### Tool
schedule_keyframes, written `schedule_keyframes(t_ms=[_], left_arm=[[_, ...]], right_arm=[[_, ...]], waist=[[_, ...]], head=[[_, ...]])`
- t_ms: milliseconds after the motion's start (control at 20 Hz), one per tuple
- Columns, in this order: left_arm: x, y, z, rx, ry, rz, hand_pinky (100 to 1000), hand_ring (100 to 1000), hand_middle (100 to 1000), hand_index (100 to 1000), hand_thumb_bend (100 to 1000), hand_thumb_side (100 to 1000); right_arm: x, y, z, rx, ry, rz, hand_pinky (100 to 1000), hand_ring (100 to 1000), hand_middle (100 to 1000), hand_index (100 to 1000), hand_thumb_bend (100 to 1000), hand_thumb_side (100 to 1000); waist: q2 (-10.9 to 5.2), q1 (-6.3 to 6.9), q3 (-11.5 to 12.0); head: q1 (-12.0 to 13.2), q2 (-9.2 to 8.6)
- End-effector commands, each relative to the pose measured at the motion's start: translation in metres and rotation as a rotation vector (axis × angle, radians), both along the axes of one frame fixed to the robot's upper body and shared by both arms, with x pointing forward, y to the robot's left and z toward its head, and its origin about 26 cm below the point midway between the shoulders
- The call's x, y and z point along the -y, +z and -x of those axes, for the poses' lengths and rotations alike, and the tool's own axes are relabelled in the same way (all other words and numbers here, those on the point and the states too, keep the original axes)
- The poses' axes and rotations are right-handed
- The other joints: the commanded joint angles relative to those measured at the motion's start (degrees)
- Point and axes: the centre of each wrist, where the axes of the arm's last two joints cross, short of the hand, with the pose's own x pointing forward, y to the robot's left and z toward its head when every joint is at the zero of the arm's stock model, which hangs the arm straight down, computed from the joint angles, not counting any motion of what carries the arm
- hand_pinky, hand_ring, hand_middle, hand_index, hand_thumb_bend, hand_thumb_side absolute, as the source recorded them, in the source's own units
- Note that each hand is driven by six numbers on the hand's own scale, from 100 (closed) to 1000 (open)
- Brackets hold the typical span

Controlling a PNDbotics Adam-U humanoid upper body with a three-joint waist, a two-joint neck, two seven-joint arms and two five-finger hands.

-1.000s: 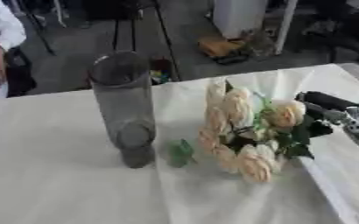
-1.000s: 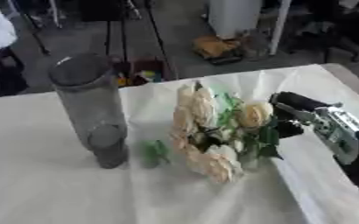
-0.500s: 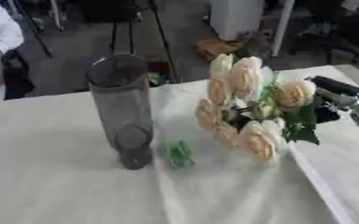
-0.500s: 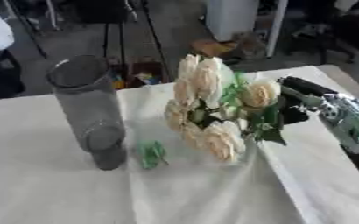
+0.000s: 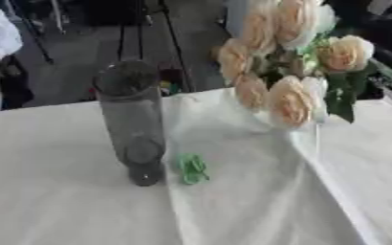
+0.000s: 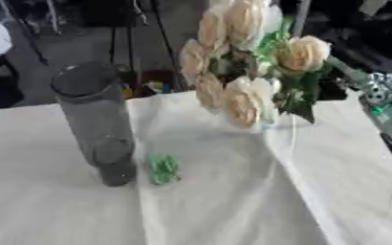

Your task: Arrange flowers into the vase.

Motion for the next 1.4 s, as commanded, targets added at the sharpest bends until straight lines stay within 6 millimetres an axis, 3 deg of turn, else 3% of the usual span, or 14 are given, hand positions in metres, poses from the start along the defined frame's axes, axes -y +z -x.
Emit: schedule_keyframes(t_ms=[50, 600, 950, 1400], left_arm=[[-0.005, 0.008, 0.005, 0.029, 0.020, -0.018, 874, 915, 866, 954, 100, 1000], [-0.003, 0.007, 0.004, 0.025, 0.015, -0.016, 874, 915, 866, 954, 100, 1000], [-0.003, 0.006, 0.004, 0.023, 0.010, -0.017, 875, 916, 866, 954, 100, 1000], [-0.001, 0.007, 0.004, 0.025, 0.004, -0.021, 874, 916, 866, 954, 100, 1000]], right_arm=[[-0.004, 0.031, 0.010, 0.102, -0.013, -0.041, 100, 100, 100, 100, 225, 291], [-0.055, 0.061, 0.005, 0.175, 0.059, -0.255, 100, 100, 100, 100, 216, 292], [-0.088, 0.083, 0.005, 0.205, 0.122, -0.405, 100, 100, 100, 100, 202, 300], [-0.117, 0.108, 0.011, 0.238, 0.153, -0.596, 100, 100, 100, 100, 190, 311]], waist=[[-1.47, -0.45, 0.20], [-1.72, -1.38, 0.94], [-1.67, -1.90, 1.51], [-1.68, -2.49, 2.41]], head=[[0.75, 0.52], [5.05, 1.56], [5.09, 1.52], [4.70, 1.59]])
